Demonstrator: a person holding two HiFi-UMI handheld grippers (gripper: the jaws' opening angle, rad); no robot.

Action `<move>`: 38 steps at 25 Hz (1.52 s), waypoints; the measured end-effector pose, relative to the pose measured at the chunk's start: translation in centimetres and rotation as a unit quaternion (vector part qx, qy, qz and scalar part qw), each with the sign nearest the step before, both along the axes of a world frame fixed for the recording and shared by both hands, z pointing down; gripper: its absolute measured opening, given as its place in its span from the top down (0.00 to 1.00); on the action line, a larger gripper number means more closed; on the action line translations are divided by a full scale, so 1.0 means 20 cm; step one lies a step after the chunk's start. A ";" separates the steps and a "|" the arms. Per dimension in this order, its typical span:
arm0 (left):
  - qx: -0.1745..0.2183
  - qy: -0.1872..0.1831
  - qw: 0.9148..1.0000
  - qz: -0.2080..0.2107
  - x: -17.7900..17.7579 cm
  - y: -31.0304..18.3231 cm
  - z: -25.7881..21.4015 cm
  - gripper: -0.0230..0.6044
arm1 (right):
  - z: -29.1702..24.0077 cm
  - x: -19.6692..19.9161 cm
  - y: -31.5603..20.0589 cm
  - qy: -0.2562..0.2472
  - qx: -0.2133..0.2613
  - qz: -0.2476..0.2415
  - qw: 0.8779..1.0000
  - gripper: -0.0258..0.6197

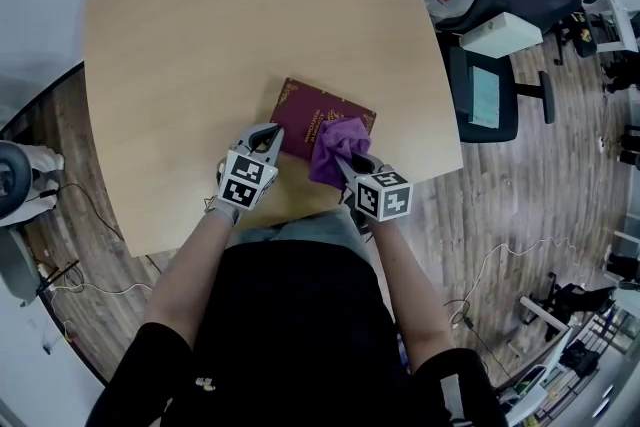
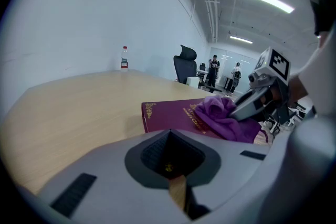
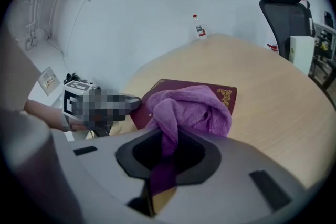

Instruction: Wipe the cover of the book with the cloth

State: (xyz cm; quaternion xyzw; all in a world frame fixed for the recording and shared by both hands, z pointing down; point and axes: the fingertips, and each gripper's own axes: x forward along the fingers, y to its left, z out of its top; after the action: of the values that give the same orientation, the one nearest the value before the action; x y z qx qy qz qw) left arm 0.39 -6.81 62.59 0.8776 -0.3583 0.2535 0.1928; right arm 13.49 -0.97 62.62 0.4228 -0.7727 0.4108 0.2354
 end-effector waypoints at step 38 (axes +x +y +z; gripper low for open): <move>-0.001 0.011 1.000 0.003 0.01 -0.01 -0.03 0.93 | 0.01 0.10 -0.56 -0.023 -0.045 0.086 0.995 0.85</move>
State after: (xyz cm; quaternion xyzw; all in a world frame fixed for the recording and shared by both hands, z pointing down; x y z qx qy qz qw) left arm 0.53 -6.92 61.95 0.8813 -0.3531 0.2446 0.1972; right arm 15.54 -12.10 62.80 0.4677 -0.7192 0.4732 0.2001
